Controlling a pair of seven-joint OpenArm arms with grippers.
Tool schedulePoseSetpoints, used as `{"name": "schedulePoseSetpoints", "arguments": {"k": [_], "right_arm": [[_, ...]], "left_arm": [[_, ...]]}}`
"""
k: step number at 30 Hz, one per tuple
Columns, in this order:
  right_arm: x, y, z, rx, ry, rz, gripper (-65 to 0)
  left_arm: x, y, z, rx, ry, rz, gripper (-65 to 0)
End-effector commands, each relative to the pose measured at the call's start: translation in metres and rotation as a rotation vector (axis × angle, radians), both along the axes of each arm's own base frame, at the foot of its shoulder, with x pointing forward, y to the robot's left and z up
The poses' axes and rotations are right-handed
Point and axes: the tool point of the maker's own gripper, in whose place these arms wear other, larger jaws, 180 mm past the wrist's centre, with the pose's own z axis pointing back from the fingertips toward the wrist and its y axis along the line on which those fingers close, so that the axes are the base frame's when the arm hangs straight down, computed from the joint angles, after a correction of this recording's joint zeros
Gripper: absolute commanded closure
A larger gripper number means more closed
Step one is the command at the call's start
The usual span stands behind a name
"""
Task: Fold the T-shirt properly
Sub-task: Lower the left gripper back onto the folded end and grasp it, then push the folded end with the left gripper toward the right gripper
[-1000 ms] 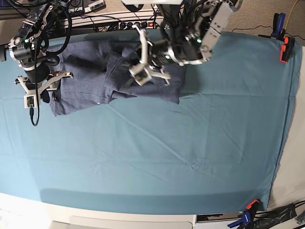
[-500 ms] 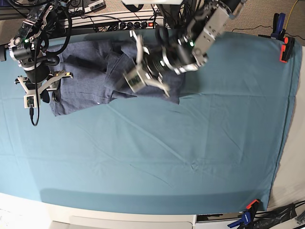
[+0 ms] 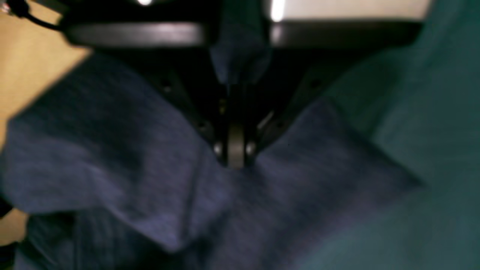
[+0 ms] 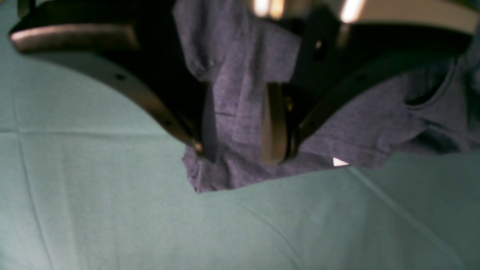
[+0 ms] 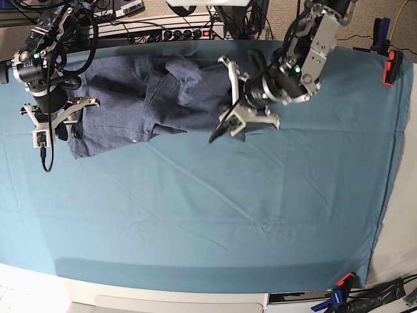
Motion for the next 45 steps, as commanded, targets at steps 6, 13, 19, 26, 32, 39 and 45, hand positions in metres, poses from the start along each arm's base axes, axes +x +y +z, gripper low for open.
{"name": "schedulePoseSetpoints", "arguments": {"k": [6, 13, 19, 26, 32, 39, 45], "right_arm": [[0.005, 0.0, 0.014, -0.011, -0.051, 0.009, -21.5], [0.006, 0.0, 0.015, -0.01, -0.055, 0.009, -21.5], [0.006, 0.0, 0.015, -0.01, -0.055, 0.01, -21.5], [0.006, 0.001, 0.015, -0.005, -0.058, 0.013, -21.5], [0.006, 0.001, 0.015, -0.004, -0.058, 0.013, -21.5], [0.006, 0.001, 0.015, -0.004, -0.058, 0.013, -21.5], [0.006, 0.001, 0.016, -0.004, -0.062, 0.013, -21.5]], "left_arm": [[-0.012, -0.012, 0.008, -0.09, 0.029, -0.01, 0.0], [-0.028, -0.025, 0.008, -0.155, 0.075, 0.001, 0.0], [-0.021, -0.045, 0.025, -0.255, 0.04, 0.029, 0.0], [-0.012, -0.054, 0.038, -0.303, 0.001, 0.036, 0.0], [-0.023, -0.047, 0.022, -0.239, 0.028, 0.039, 0.0], [-0.038, -0.047, 0.013, -0.235, 0.075, 0.041, 0.0], [-0.046, -0.055, 0.01, -0.252, 0.089, 0.029, 0.0]]}}
